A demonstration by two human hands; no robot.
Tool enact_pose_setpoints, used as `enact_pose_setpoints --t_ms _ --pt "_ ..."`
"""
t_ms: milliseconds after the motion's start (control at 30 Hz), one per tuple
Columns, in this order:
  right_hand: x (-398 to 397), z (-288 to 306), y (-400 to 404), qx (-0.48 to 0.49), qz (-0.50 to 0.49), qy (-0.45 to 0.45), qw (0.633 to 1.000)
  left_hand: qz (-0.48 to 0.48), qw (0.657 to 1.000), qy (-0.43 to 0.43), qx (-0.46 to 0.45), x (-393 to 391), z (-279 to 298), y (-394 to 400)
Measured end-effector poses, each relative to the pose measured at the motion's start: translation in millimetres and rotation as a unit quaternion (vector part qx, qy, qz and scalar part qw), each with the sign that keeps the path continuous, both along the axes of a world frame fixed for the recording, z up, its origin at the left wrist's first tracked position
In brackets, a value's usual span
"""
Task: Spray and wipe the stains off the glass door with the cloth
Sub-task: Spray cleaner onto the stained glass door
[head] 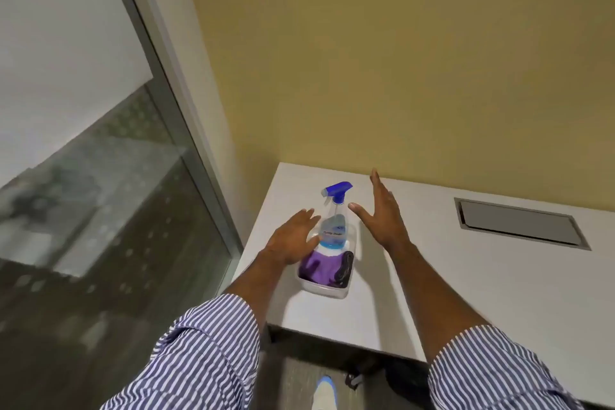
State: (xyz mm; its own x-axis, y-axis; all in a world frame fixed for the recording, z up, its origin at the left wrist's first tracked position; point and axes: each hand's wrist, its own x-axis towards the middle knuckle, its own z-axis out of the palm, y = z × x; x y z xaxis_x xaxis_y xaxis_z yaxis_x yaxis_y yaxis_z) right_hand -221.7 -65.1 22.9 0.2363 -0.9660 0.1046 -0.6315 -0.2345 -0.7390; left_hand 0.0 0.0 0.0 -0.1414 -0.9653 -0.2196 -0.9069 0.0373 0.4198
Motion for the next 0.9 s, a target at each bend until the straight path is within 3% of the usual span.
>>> enact_pose_setpoints --t_ms 100,267,633,900 --pt "-6.4 -10.0 -26.5 0.134 0.003 -0.124 0.983 0.006 0.999 -0.009 0.043 -9.8 -13.2 -19.5" --pt "-5.3 -31.8 -66.6 0.234 0.059 -0.148 0.959 0.044 0.996 0.025 0.077 -20.0 -34.3 -47.7" --pt "23.0 -62.4 -113.6 0.281 0.146 -0.21 0.925 0.156 0.97 0.17 0.071 -35.7 -66.4 -100.0" --pt "29.8 -76.2 -125.7 0.308 0.138 -0.26 0.905 0.156 0.973 0.154 0.069 -43.8 -71.5 -115.2"
